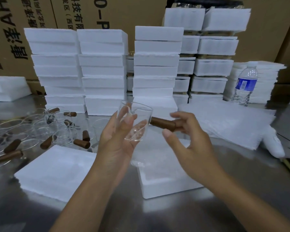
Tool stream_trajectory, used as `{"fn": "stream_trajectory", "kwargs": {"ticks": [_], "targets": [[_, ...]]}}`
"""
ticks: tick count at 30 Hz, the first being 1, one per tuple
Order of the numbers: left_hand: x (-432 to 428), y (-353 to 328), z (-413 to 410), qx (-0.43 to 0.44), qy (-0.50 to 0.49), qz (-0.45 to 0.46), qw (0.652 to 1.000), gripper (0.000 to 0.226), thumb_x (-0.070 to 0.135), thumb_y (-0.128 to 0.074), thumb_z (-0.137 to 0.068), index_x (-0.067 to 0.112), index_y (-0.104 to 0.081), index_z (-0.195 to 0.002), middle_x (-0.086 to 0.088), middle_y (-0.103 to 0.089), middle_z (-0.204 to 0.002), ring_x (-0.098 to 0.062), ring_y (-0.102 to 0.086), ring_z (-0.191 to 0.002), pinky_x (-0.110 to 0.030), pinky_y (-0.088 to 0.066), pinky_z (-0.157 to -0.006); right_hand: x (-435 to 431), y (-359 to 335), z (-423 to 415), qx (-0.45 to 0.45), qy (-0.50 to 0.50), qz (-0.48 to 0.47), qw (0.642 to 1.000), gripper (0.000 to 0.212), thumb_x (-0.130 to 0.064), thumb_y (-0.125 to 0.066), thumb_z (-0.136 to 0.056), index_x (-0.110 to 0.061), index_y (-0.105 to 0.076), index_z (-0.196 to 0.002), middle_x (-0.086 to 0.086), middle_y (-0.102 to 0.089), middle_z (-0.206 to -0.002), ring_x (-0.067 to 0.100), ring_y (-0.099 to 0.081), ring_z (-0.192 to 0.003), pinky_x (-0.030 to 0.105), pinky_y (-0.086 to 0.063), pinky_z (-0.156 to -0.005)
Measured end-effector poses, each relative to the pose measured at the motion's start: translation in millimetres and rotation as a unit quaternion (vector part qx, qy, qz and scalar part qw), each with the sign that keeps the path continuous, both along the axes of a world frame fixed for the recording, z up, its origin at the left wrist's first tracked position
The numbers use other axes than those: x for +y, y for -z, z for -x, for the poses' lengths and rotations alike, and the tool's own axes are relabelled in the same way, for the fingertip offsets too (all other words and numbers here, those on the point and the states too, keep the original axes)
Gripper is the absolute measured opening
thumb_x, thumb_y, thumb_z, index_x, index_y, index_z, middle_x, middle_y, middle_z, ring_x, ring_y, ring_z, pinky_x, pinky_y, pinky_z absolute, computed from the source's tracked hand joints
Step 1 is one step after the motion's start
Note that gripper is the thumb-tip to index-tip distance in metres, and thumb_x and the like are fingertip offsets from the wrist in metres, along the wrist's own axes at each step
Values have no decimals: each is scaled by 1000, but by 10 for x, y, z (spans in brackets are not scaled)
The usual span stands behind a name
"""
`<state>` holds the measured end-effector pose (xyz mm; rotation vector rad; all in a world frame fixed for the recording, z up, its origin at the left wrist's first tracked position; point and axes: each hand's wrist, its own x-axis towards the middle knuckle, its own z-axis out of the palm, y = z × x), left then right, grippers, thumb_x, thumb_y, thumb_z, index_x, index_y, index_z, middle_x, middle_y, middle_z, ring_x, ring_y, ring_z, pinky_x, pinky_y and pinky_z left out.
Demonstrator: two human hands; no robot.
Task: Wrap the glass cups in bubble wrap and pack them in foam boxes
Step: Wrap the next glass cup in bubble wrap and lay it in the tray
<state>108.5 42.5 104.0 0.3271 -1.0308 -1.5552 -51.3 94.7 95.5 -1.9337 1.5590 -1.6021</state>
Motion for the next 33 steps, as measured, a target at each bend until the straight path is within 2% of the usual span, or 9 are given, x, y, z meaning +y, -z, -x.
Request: {"fn": "stream_trajectory", "kwargs": {"ticks": [4, 7, 11, 13, 17, 19, 21, 26, 33], "targets": [[29, 57, 51, -73, -23, 44, 996, 81, 57, -90, -37, 33, -68, -112, 5, -71, -106, -23, -65, -108, -25, -54, -82, -3, 25, 126, 112, 18, 52, 992, 21, -45, -54, -88, -48, -51, -108, -33, -59, -94, -5, -55, -98, 12, -41, -83], [38, 95, 66, -156, -66, 80, 982, 77, 62, -85, -44, 44, -63, -115, 12, -66, -115, -18, -60, -117, -33, -49, -92, -18, 55, 199, 206, 44, 52, 976, 29, -39, -51, -89, -30, -63, -113, -28, -56, -96, 0, -51, -94, 16, -36, -84], [53, 142, 111, -213, -106, 111, 965, 82, 51, -88, -47, 46, -49, -118, 24, -63, -110, 4, -60, -108, -13, -51, -77, -46, 35, 264, 260, 103, 50, 959, 27, -33, -51, -91, -21, -67, -108, -10, -66, -90, 9, -53, -83, 23, -36, -73], [72, 180, 158, -255, -136, 121, 950, 96, 52, -87, -43, 46, -35, -124, 30, -53, -117, 13, -53, -110, -3, -44, -81, -66, 33, 324, 254, 138, 47, 956, 20, -26, -54, -93, -17, -67, -107, -2, -66, -86, 17, -56, -78, 29, -39, -70], [135, 283, 203, -435, -229, 221, 842, 62, 51, -72, -69, 46, -37, -121, 36, -43, -110, 21, -40, -107, 7, -29, -82, -135, 63, 511, 149, 203, 39, 967, 23, -22, -54, -94, -15, -64, -113, -5, -52, -95, 2, -48, -77, 15, -37, -65], [142, 330, 204, -517, -253, 290, 765, 37, 45, -67, -81, 41, -50, -114, 30, -45, -108, 13, -40, -108, 3, -26, -85, -165, 91, 576, 89, 222, 32, 970, 25, -21, -55, -93, -15, -64, -116, -8, -43, -96, -8, -46, -80, 5, -36, -64], [122, 366, 206, -559, -252, 296, 732, 29, 41, -66, -84, 34, -57, -111, 24, -46, -109, 0, -41, -111, -9, -27, -88, -188, 109, 613, 48, 230, 36, 971, 25, -18, -57, -92, -14, -65, -115, -13, -40, -89, -17, -45, -82, -1, -33, -64], [50, 359, 151, -564, -266, 216, 751, 29, 36, -72, -81, 34, -62, -107, 20, -48, -106, -10, -50, -103, -25, -39, -90, -201, 122, 615, 35, 227, 36, 973, 23, -17, -59, -91, -14, -66, -113, -16, -40, -86, -19, -45, -81, -2, -32, -63], [-13, 345, 111, -578, -268, 181, 749, 15, 34, -71, -82, 35, -67, -97, 18, -49, -86, 3, -48, -75, -15, -35, -65, -171, 104, 577, 53, 212, 41, 975, 24, -17, -58, -92, -16, -65, -114, -18, -39, -88, -18, -44, -84, -3, -31, -65]]}}
